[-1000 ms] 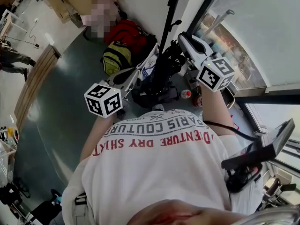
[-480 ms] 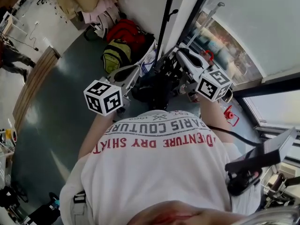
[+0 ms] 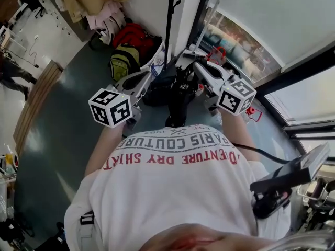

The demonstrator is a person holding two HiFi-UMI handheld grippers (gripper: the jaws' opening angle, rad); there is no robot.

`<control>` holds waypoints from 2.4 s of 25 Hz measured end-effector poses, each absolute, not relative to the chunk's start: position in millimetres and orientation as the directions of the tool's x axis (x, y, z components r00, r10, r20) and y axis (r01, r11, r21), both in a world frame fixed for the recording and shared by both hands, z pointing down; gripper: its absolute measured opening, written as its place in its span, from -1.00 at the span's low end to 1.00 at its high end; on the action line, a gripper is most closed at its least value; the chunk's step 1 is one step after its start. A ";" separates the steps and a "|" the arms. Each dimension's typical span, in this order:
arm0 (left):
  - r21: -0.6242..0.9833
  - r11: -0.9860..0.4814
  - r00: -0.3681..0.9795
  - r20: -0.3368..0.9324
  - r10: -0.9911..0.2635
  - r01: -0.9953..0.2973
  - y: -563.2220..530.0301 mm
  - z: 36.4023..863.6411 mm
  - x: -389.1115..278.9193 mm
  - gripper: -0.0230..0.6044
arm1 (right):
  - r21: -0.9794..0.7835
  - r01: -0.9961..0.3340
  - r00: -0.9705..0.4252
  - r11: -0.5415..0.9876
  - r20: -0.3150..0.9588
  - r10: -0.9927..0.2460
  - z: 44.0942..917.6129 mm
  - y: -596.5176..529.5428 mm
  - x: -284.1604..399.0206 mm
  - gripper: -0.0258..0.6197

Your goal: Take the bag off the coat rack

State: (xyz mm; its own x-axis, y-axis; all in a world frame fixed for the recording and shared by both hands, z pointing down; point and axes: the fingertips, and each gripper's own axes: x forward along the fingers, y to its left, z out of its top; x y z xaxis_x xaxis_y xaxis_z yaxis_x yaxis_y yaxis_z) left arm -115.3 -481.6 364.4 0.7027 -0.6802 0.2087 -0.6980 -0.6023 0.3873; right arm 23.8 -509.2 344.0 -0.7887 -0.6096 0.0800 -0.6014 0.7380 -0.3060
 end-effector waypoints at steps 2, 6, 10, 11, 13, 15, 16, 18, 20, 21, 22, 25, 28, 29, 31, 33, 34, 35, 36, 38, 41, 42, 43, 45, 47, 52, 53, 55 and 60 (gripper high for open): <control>0.378 -0.609 0.703 0.197 -0.683 -0.698 -456.1 355.6 -101.3 -0.92 | -0.304 -0.590 -0.798 0.748 0.077 -0.598 339.6 -479.7 35.6 -0.87; 0.343 -0.644 0.719 0.169 -0.674 -0.684 -368.0 333.1 -53.3 -0.92 | -0.302 -0.568 -0.813 0.766 0.059 -0.579 324.1 -391.4 68.9 -0.87; 0.319 -0.638 0.703 0.158 -0.694 -0.701 -263.4 319.9 -11.1 -0.92 | -0.292 -0.551 -0.827 0.782 0.067 -0.558 315.7 -290.0 98.3 -0.87; 0.324 -0.630 0.697 0.156 -0.700 -0.706 -238.8 321.5 -4.0 -0.92 | -0.290 -0.547 -0.831 0.785 0.074 -0.551 317.8 -266.7 104.5 -0.87; 0.333 -0.616 0.686 0.158 -0.710 -0.714 -191.6 327.2 8.7 -0.92 | -0.287 -0.538 -0.839 0.792 0.092 -0.536 324.9 -221.6 117.7 -0.87; 0.339 -0.600 0.674 0.163 -0.721 -0.724 -151.8 330.4 20.3 -0.92 | -0.292 -0.531 -0.846 0.796 0.119 -0.521 333.7 -180.1 133.5 -0.87; 0.345 -0.591 0.667 0.166 -0.726 -0.729 -134.1 331.3 25.9 -0.92 | -0.297 -0.529 -0.847 0.795 0.135 -0.513 339.5 -160.6 141.8 -0.87; 0.364 -0.574 0.660 0.176 -0.731 -0.733 -101.3 334.8 38.0 -0.92 | -0.324 -0.526 -0.850 0.786 0.162 -0.502 352.3 -124.1 158.4 -0.87; 0.378 -0.568 0.662 0.193 -0.725 -0.732 -73.1 340.2 52.2 -0.92 | -0.350 -0.527 -0.849 0.774 0.173 -0.500 360.9 -91.8 173.5 -0.87; 0.381 -0.569 0.666 0.201 -0.719 -0.729 -61.2 342.5 59.3 -0.92 | -0.355 -0.528 -0.848 0.771 0.175 -0.500 362.8 -77.0 179.4 -0.87; 0.383 -0.573 0.672 0.208 -0.711 -0.725 -50.4 344.7 66.1 -0.92 | -0.357 -0.527 -0.849 0.772 0.174 -0.499 363.7 -62.7 184.2 -0.87; 0.390 -0.589 0.693 0.220 -0.687 -0.708 -22.6 351.1 84.1 -0.92 | -0.353 -0.521 -0.852 0.777 0.167 -0.496 363.6 -22.7 195.6 -0.87; 0.396 -0.606 0.712 0.219 -0.667 -0.690 -0.5 353.6 96.5 -0.92 | -0.355 -0.533 -0.844 0.768 0.158 -0.512 360.7 11.9 206.2 -0.87; 0.396 -0.613 0.718 0.217 -0.661 -0.684 6.1 353.3 99.7 -0.92 | -0.354 -0.539 -0.840 0.764 0.154 -0.521 358.5 22.3 209.2 -0.87; 0.395 -0.627 0.731 0.216 -0.647 -0.672 19.4 351.4 104.4 -0.92 | -0.344 -0.554 -0.830 0.758 0.151 -0.537 354.1 41.7 212.0 -0.87; 0.389 -0.646 0.746 0.213 -0.631 -0.657 35.6 346.0 106.5 -0.92 | -0.338 -0.568 -0.820 0.751 0.149 -0.553 350.9 59.8 210.3 -0.87; 0.381 -0.658 0.754 0.209 -0.623 -0.649 45.5 342.4 107.0 -0.92 | -0.337 -0.575 -0.814 0.746 0.145 -0.562 349.4 68.6 208.8 -0.87; 0.371 -0.671 0.761 0.206 -0.615 -0.642 55.6 338.7 107.2 -0.92 | -0.335 -0.581 -0.809 0.742 0.139 -0.571 347.7 76.5 207.1 -0.87; 0.358 -0.683 0.767 0.203 -0.609 -0.637 65.2 335.5 107.0 -0.92 | -0.332 -0.586 -0.805 0.739 0.130 -0.579 345.6 83.4 205.2 -0.87; 0.337 -0.700 0.774 0.201 -0.600 -0.630 82.9 332.1 105.3 -0.92 | -0.331 -0.591 -0.798 0.736 0.107 -0.593 341.5 94.5 201.5 -0.87; 0.328 -0.706 0.777 0.201 -0.597 -0.628 104.9 331.4 97.6 -0.92 | -0.336 -0.602 -0.785 0.724 0.088 -0.613 335.9 104.6 197.2 -0.87; 0.329 -0.704 0.775 0.201 -0.599 -0.629 110.7 330.8 94.0 -0.92 | -0.337 -0.604 -0.783 0.722 0.084 -0.616 333.5 106.8 195.3 -0.87; 0.330 -0.701 0.773 0.202 -0.601 -0.632 115.3 330.1 90.8 -0.92 | -0.339 -0.603 -0.783 0.722 0.080 -0.617 331.1 108.7 193.0 -0.87; 0.331 -0.696 0.769 0.203 -0.607 -0.637 121.5 329.4 86.0 -0.92 | -0.343 -0.596 -0.788 0.726 0.077 -0.611 328.8 111.6 188.3 -0.87; 0.331 -0.693 0.765 0.202 -0.612 -0.641 127.4 329.3 80.6 -0.92 | -0.354 -0.591 -0.791 0.725 0.078 -0.607 330.4 114.9 183.5 -0.87; 0.332 -0.680 0.753 0.192 -0.630 -0.654 141.6 326.7 56.6 -0.92 | -0.375 -0.588 -0.794 0.716 0.101 -0.599 337.7 128.0 162.3 -0.87; 0.332 -0.677 0.750 0.191 -0.633 -0.657 141.7 326.0 54.3 -0.92 | -0.378 -0.588 -0.795 0.716 0.105 -0.597 338.9 129.1 160.2 -0.87; 0.330 -0.675 0.747 0.187 -0.638 -0.659 144.9 324.2 51.2 -0.92 | -0.378 -0.584 -0.798 0.718 0.106 -0.593 339.3 134.3 156.5 -0.87; 0.331 -0.676 0.748 0.181 -0.639 -0.658 164.0 324.0 44.8 -0.92 | -0.350 -0.573 -0.810 0.741 0.102 -0.578 334.0 158.1 143.9 -0.87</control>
State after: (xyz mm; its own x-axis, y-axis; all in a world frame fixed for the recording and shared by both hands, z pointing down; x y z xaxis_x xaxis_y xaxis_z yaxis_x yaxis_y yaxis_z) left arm 44.8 164.0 324.0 0.7475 -0.6392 0.1806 -0.6583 -0.6763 0.3306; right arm 143.9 158.1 334.0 -0.8096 -0.5781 0.1018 -0.5731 0.7408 -0.3504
